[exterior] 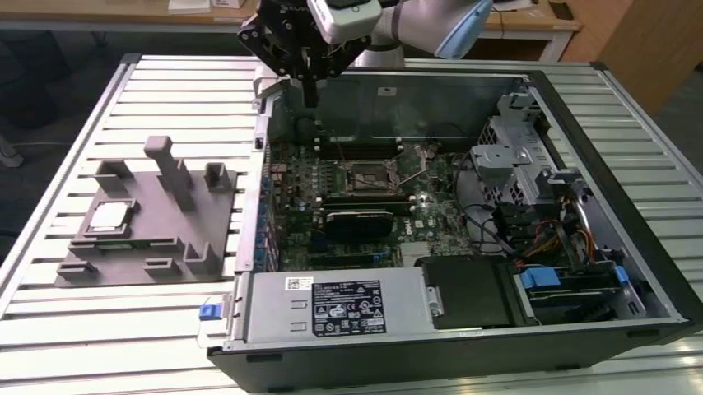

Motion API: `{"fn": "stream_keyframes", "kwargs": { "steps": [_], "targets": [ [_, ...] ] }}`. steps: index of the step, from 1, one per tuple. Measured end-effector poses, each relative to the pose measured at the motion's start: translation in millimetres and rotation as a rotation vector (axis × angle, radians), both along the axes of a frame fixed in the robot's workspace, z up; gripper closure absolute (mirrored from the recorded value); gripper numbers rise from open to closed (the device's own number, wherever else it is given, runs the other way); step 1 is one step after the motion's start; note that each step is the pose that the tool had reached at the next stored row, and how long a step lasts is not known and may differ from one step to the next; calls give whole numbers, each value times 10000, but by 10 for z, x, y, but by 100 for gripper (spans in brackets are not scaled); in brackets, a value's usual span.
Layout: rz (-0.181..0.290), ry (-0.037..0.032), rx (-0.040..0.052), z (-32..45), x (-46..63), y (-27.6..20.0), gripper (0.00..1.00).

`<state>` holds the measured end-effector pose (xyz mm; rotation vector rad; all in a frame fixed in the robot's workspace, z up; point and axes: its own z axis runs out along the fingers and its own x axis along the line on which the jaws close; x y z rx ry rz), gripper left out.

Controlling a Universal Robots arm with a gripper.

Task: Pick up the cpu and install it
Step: 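Reach for the cpu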

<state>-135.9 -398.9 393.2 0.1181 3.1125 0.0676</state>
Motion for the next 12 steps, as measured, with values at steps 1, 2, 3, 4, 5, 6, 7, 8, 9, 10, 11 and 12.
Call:
{"fn": "stream_keyframes", "kwargs": {
  "steps": [1, 2, 3, 4, 5, 6, 7, 8, 9, 10, 11, 12],
  "targets": [
    [0, -1, 0, 0, -18, 0, 89],
    [0, 0, 0, 0, -37, 0, 89],
    [0, -1, 0, 0, -56, 0, 89],
    [1, -1, -1, 0, -75, 0, 89],
    [1, -1, 0, -1, -93, 0, 89],
    [2, -2, 0, -1, -109, 0, 89],
    [1, -2, 1, -2, -125, 0, 89],
    [-1, -2, 0, -3, -142, 1, 89],
    [0, -1, 0, -3, -157, 1, 89],
    [0, -2, 1, -4, -174, 1, 89],
    [-1, -2, 0, -4, -189, 1, 89],
    [0, -1, 1, -5, -204, 2, 89]
  ]
}}
